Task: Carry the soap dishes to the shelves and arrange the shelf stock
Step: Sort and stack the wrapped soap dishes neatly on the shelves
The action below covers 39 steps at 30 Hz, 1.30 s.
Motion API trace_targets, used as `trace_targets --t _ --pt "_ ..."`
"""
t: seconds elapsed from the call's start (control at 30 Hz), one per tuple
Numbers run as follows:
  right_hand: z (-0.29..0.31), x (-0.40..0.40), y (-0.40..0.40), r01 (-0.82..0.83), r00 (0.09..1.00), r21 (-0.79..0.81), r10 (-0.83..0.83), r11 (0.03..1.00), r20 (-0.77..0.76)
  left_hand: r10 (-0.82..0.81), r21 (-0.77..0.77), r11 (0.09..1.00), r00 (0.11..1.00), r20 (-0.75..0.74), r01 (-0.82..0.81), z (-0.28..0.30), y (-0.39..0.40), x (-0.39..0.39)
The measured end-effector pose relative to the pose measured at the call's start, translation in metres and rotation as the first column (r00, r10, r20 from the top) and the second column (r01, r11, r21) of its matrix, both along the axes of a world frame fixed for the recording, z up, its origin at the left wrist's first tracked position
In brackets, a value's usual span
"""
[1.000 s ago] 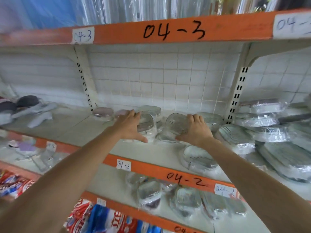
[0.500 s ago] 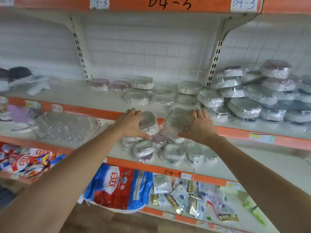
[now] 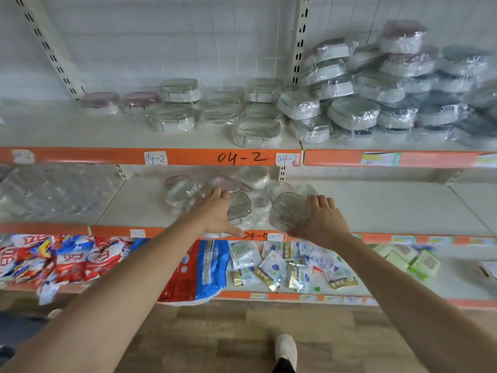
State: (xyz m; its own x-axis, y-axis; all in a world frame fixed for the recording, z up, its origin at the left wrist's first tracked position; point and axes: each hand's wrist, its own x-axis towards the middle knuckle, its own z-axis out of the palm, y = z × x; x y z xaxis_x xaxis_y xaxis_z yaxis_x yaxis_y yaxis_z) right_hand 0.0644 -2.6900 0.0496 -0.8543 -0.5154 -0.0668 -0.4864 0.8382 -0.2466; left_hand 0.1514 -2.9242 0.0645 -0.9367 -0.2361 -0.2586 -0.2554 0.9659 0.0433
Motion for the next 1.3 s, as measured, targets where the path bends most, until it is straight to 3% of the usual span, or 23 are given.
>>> trace_targets --t 0.2,0.43,0.8,0.93,1.1,1.3 --pt "-0.047 -0.031 0.006 0.041 0.998 -0.004 -0.04 0.999 0.057 0.001 0.041 0.999 0.999 0.053 -0.003 -0.052 0.012 -0.037" --pt "-0.121 -0.087 -0.039 0.006 0.998 -0.039 -0.004 0.999 0.055 0.111 0.058 0.992 0.994 0.019 -0.112 -0.119 -0.03 -0.083" --pt "-0.193 -0.193 -0.1 0.055 0.987 -0.192 -0.083 0.98 -0.141 0.224 0.061 0.974 0.946 -0.235 -0.216 -0.202 -0.093 -0.176" --pt "-0.2 -0.216 -0.105 0.108 0.977 -0.136 -0.131 0.985 -0.166 0.251 0.033 0.967 0.922 -0.294 -0.253 -0.206 -0.112 -0.198" --pt "-0.206 -0.232 -0.109 0.136 0.984 -0.038 -0.139 0.99 -0.109 0.274 -0.002 0.959 0.932 -0.238 -0.283 -0.216 -0.135 -0.221" --pt "-0.21 -0.238 -0.112 0.124 0.99 0.026 -0.123 0.992 -0.065 0.222 -0.163 0.952 0.952 -0.21 -0.258 -0.223 -0.134 -0.224"
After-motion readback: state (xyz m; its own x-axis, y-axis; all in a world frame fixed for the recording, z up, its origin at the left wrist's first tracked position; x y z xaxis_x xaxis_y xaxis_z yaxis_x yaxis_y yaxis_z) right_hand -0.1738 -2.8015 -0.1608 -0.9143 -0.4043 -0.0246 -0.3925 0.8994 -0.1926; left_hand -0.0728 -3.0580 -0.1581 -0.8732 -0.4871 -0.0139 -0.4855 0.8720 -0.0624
